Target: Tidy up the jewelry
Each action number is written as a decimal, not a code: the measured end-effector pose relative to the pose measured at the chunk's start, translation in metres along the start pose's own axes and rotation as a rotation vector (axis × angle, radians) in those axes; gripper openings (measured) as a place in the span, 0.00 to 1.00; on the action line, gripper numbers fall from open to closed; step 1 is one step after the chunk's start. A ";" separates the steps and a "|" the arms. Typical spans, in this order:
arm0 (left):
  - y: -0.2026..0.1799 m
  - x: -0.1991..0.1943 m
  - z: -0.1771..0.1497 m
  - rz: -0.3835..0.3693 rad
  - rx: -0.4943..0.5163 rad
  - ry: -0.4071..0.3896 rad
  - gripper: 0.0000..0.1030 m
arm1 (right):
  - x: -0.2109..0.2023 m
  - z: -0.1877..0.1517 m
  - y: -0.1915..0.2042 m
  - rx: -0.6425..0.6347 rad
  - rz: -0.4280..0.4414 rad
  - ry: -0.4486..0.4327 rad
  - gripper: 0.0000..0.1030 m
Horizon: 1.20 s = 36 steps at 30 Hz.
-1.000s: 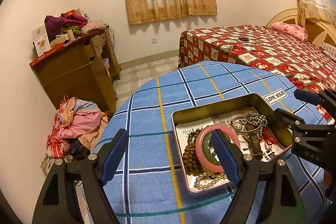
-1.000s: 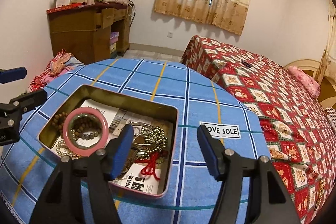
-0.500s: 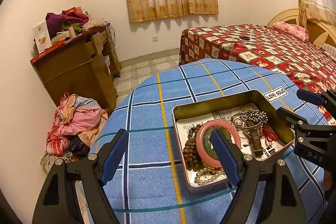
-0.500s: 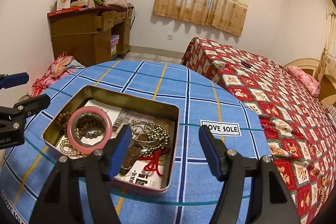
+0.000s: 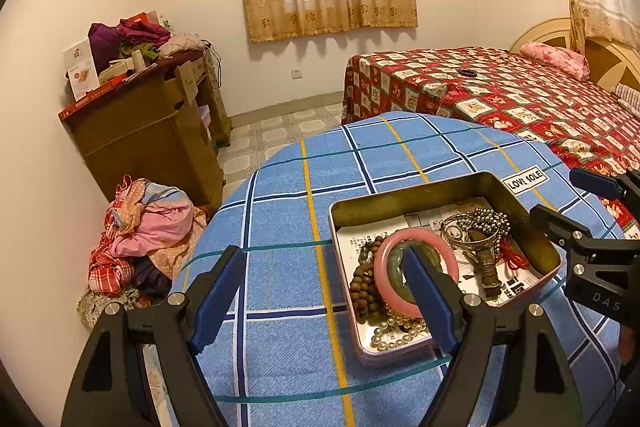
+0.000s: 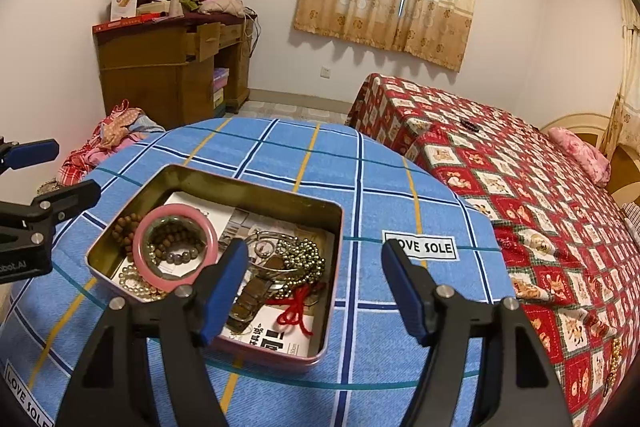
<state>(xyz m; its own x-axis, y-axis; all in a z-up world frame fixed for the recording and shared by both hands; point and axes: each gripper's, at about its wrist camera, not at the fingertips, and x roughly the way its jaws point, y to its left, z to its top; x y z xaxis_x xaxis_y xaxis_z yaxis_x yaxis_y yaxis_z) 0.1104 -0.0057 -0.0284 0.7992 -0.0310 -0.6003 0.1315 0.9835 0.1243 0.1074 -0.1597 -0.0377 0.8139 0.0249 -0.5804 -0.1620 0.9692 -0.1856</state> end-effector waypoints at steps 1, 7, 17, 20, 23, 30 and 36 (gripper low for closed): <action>0.000 0.001 0.000 0.001 -0.001 0.001 0.79 | 0.000 0.000 0.000 0.001 0.000 0.000 0.69; 0.000 -0.001 0.000 0.002 0.000 -0.003 0.79 | -0.001 0.001 0.000 0.003 -0.001 -0.004 0.69; 0.004 -0.002 0.000 -0.002 -0.004 0.000 0.79 | -0.003 0.002 0.000 -0.005 0.000 -0.006 0.69; 0.004 -0.002 0.001 -0.002 0.001 0.002 0.79 | -0.003 0.001 0.001 -0.006 -0.002 -0.006 0.69; 0.004 -0.002 0.001 -0.002 0.002 0.003 0.79 | -0.003 0.001 0.001 -0.006 0.000 -0.006 0.69; 0.005 -0.001 0.001 -0.003 -0.016 0.012 0.79 | -0.003 0.001 0.000 -0.007 -0.003 -0.007 0.69; 0.004 0.000 0.001 0.027 -0.003 0.004 0.79 | -0.003 0.000 -0.001 -0.008 -0.003 -0.003 0.69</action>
<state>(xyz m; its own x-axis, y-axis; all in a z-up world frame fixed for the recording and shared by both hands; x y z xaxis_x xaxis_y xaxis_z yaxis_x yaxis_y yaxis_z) 0.1113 -0.0016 -0.0270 0.8000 -0.0035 -0.5999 0.1079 0.9845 0.1381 0.1052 -0.1610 -0.0357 0.8162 0.0227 -0.5773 -0.1638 0.9673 -0.1936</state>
